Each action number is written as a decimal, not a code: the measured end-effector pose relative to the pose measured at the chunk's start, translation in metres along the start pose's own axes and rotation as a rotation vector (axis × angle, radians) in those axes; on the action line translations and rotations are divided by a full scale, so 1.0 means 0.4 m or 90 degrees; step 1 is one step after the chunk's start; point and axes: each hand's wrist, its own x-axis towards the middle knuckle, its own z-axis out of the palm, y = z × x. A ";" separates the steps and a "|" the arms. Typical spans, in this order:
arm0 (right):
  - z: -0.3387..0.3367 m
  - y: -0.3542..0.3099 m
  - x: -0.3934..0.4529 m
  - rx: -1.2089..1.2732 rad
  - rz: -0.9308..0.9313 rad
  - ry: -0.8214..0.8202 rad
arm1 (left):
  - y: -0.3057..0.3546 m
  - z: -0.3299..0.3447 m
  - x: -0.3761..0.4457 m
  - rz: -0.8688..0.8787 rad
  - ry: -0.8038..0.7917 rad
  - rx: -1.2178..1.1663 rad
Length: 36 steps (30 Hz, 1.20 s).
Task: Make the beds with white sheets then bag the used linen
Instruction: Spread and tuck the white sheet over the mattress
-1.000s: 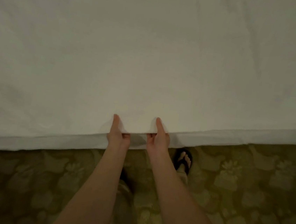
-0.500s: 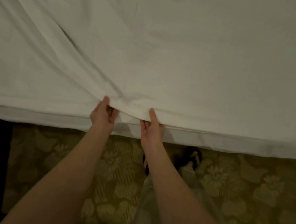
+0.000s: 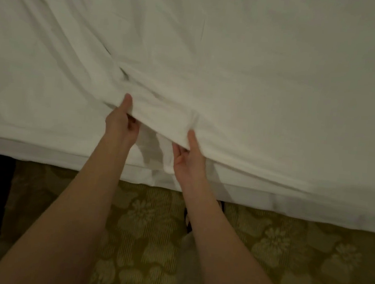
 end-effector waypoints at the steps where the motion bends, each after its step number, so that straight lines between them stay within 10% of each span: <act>1: 0.022 -0.020 -0.006 0.009 0.003 -0.031 | 0.021 0.005 -0.018 0.009 -0.042 -0.021; 20: -0.115 0.132 -0.002 -0.047 0.042 0.108 | 0.052 -0.222 0.016 0.002 0.202 0.104; 36: 0.270 0.614 0.093 0.040 -0.033 0.128 | 0.492 -0.171 0.353 0.126 0.161 0.412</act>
